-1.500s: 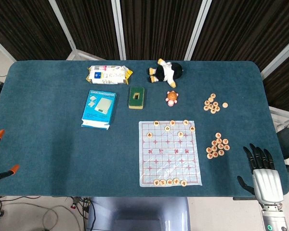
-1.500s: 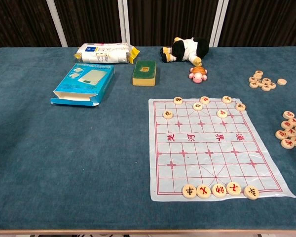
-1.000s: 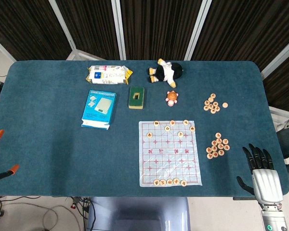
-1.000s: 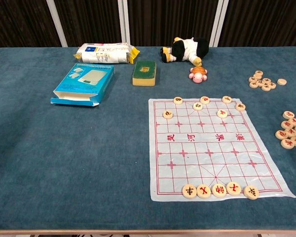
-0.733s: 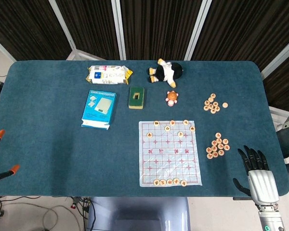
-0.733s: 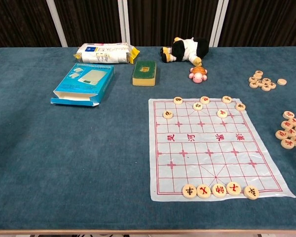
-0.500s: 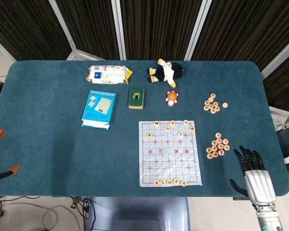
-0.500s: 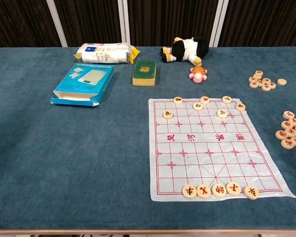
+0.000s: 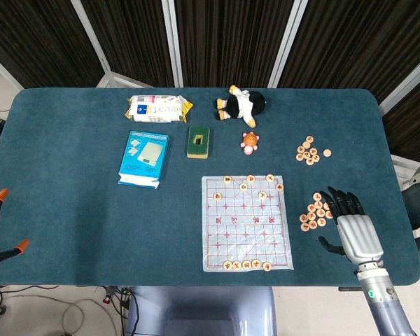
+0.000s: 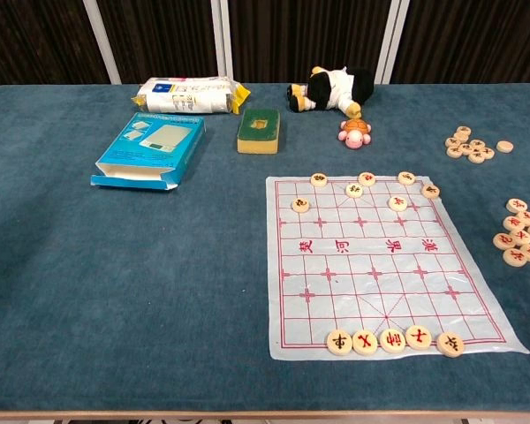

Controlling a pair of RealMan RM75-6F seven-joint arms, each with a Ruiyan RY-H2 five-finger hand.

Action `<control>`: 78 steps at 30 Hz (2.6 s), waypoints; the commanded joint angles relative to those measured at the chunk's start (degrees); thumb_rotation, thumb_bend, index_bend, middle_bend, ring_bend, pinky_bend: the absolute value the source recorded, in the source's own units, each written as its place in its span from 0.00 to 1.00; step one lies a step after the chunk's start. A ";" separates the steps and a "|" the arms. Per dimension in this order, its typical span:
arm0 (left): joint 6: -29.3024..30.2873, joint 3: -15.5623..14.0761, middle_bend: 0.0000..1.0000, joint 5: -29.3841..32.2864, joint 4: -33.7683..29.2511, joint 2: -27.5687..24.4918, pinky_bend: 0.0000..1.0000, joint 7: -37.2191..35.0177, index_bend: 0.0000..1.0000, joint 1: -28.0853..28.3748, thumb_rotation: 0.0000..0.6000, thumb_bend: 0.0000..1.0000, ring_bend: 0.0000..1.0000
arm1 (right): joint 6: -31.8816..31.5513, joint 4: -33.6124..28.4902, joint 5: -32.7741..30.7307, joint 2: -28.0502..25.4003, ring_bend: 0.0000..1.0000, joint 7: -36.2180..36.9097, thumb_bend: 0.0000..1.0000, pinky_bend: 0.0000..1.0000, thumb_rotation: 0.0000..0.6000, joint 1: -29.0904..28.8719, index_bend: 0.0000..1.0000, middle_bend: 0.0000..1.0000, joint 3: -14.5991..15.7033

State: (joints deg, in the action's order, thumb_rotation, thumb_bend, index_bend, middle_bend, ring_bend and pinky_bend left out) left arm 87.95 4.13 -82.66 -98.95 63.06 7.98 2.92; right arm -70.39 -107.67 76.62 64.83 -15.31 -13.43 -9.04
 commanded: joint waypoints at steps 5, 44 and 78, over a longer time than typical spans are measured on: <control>-0.13 0.10 0.00 0.39 0.04 0.39 0.05 0.72 0.00 0.11 1.00 0.01 0.00 | 7.02 1.35 -17.46 5.33 0.00 -12.16 0.31 0.00 1.00 -10.91 0.11 0.00 -7.03; -0.59 0.49 0.00 1.36 0.07 0.06 0.05 -0.05 0.00 0.30 1.00 0.01 0.00 | 4.50 22.82 -41.98 29.07 0.00 -24.80 0.32 0.00 1.00 -27.83 0.34 0.00 -7.78; -1.11 0.59 0.00 1.95 0.18 0.26 0.05 0.34 0.00 0.62 1.00 0.01 0.00 | 6.08 32.01 -43.50 36.29 0.00 -26.11 0.38 0.00 1.00 -30.78 0.43 0.00 -7.56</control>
State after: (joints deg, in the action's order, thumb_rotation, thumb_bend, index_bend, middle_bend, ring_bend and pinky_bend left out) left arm 86.84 4.72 -80.71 -98.77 63.32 8.32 3.53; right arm -64.33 -75.78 33.18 101.02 -41.37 -44.17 -16.61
